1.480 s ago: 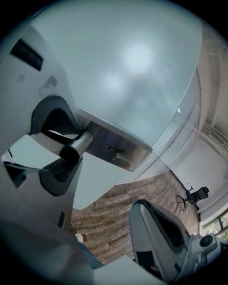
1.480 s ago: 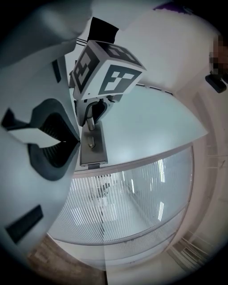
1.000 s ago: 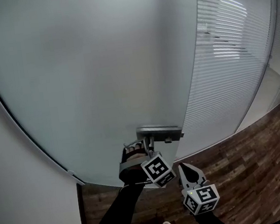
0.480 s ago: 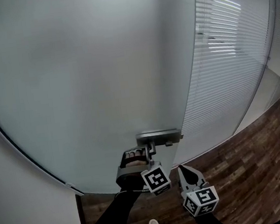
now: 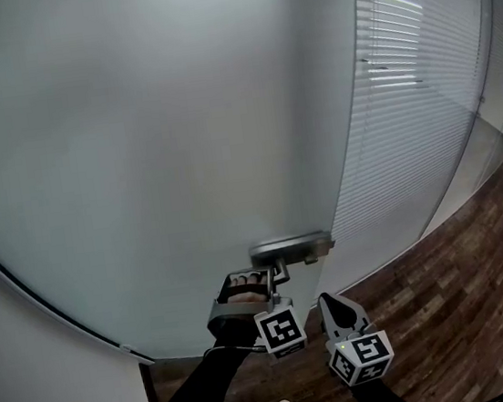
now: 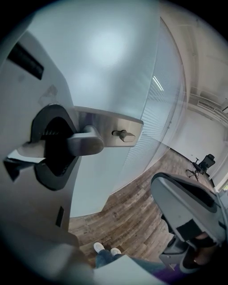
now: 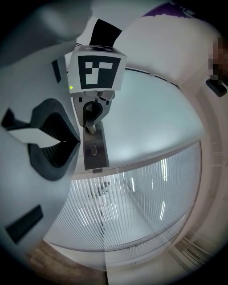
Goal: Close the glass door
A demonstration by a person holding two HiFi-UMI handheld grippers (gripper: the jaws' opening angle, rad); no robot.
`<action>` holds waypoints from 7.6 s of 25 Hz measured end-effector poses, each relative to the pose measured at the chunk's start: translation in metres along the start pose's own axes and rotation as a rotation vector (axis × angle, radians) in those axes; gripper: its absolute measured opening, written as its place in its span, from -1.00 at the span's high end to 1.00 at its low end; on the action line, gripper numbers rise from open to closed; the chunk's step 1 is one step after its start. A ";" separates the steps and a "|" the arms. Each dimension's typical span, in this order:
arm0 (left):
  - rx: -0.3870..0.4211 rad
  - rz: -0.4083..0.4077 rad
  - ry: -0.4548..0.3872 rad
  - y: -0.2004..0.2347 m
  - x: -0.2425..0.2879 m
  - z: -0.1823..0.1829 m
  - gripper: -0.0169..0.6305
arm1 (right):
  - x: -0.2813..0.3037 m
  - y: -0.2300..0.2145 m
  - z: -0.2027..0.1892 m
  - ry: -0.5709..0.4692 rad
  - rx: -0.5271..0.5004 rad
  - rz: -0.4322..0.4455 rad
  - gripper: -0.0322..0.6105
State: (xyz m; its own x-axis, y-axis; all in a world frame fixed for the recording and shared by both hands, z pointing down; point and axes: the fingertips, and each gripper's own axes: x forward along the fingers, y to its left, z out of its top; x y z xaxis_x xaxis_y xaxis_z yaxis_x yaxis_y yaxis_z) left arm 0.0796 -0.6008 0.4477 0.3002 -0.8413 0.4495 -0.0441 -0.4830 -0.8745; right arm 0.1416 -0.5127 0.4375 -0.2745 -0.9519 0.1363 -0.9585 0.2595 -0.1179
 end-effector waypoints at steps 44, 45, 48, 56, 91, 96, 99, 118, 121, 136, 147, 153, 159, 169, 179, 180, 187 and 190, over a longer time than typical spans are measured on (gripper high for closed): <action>-0.138 0.012 0.135 0.014 0.081 -0.025 0.88 | 0.050 -0.031 -0.019 0.031 -0.015 0.084 0.93; -0.165 0.003 0.126 0.013 0.082 -0.025 0.88 | 0.050 -0.031 -0.019 0.033 -0.016 0.084 0.93; -0.226 0.003 0.122 0.010 0.084 -0.030 0.90 | 0.048 -0.031 -0.020 0.036 -0.023 0.087 0.93; -0.258 0.018 0.138 0.008 0.091 -0.038 0.91 | 0.046 -0.043 -0.017 0.034 -0.025 0.062 0.93; -0.530 -0.075 0.104 0.011 0.131 -0.041 0.95 | 0.051 -0.065 -0.016 0.032 -0.016 0.024 0.93; -0.539 -0.099 0.122 0.013 0.137 -0.044 0.95 | 0.052 -0.063 -0.017 0.034 -0.018 0.028 0.93; -0.539 -0.108 0.137 0.015 0.141 -0.047 0.95 | 0.054 -0.065 -0.016 0.031 -0.015 0.027 0.93; -0.257 -0.247 0.289 0.002 0.143 -0.059 0.95 | 0.043 -0.079 -0.009 0.000 0.007 -0.010 0.93; -0.230 -0.262 0.301 0.005 0.141 -0.060 0.95 | 0.041 -0.079 -0.010 0.002 0.002 -0.011 0.93; -0.061 -0.263 0.380 0.012 0.128 -0.065 0.95 | 0.031 -0.072 -0.008 -0.001 -0.004 0.010 0.93; 0.004 -0.205 0.352 0.014 0.126 -0.064 0.95 | 0.034 -0.067 -0.010 0.014 -0.017 0.027 0.93; -0.018 -0.243 0.338 0.011 0.125 -0.061 0.95 | 0.036 -0.068 -0.009 0.012 -0.016 0.029 0.93; -0.069 -0.227 0.284 0.017 0.118 -0.056 0.93 | 0.040 -0.066 -0.008 0.016 -0.028 0.040 0.93; -0.063 -0.177 0.232 0.024 0.105 -0.058 0.78 | 0.048 -0.062 -0.009 0.015 -0.020 0.054 0.93; -0.048 -0.141 0.178 0.031 0.087 -0.052 0.58 | 0.056 -0.056 -0.009 0.022 -0.027 0.067 0.93; -0.036 -0.140 0.184 0.031 0.084 -0.053 0.55 | 0.058 -0.055 -0.008 0.018 -0.023 0.071 0.93; -0.052 -0.097 0.167 0.039 0.060 -0.055 0.51 | 0.061 -0.043 -0.006 0.012 -0.025 0.098 0.93; -0.107 -0.065 0.149 0.043 0.046 -0.057 0.51 | 0.062 -0.039 -0.004 0.008 -0.036 0.110 0.93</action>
State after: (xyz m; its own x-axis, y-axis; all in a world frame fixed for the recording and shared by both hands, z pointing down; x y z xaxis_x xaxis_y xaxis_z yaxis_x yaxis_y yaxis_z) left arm 0.0376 -0.6736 0.4413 0.1615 -0.8302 0.5336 -0.1330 -0.5540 -0.8218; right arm 0.1613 -0.5811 0.4545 -0.3783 -0.9162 0.1323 -0.9248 0.3679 -0.0968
